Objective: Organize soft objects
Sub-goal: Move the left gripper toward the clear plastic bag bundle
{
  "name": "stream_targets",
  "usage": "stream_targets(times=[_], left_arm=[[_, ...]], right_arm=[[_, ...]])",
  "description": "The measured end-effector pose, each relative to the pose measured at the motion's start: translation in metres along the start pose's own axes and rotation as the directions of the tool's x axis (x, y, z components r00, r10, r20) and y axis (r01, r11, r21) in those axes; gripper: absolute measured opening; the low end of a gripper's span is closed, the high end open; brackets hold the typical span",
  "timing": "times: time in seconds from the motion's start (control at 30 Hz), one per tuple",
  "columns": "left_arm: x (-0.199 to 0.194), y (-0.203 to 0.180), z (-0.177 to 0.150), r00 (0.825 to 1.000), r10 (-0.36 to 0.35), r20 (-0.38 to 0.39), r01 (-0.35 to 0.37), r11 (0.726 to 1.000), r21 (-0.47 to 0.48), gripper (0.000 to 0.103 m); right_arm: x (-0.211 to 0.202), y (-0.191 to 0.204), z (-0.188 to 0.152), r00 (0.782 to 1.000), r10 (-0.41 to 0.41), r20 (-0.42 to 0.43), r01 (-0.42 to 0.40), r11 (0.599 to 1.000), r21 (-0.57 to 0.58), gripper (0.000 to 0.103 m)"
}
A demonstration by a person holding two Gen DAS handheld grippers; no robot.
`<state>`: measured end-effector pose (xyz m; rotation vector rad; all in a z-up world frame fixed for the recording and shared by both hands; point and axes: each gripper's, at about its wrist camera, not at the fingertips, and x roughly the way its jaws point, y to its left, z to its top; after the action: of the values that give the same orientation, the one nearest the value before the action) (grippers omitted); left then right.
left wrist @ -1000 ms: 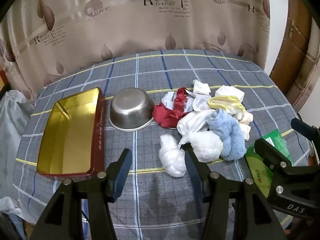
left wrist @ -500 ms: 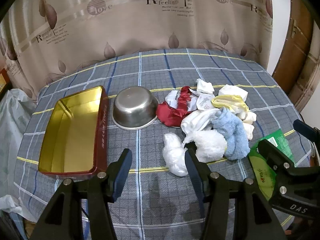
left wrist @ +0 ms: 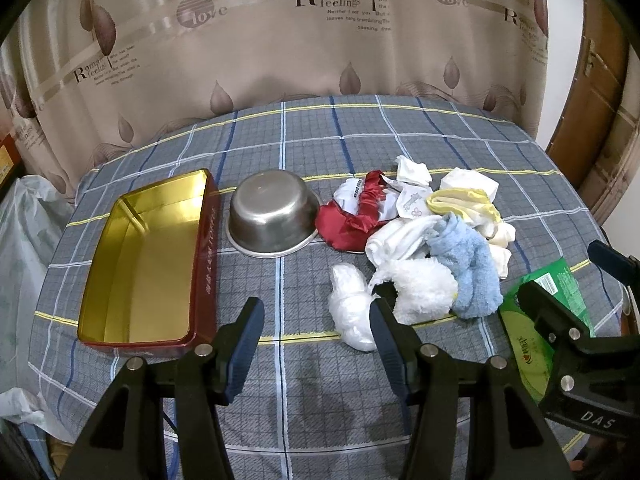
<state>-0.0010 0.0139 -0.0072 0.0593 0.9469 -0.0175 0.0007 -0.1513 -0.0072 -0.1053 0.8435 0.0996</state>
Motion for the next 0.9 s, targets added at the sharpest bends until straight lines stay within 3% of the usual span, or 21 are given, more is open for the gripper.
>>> stream_targets(times=[0.9], left_arm=[[0.0014,0.0065,0.0007,1.0,0.003,-0.016,-0.003,1.0,-0.014,0.056]], right_arm=[[0.0007,0.0005,0.0001,1.0,0.001,-0.004,-0.001,1.0,0.001,0.102]])
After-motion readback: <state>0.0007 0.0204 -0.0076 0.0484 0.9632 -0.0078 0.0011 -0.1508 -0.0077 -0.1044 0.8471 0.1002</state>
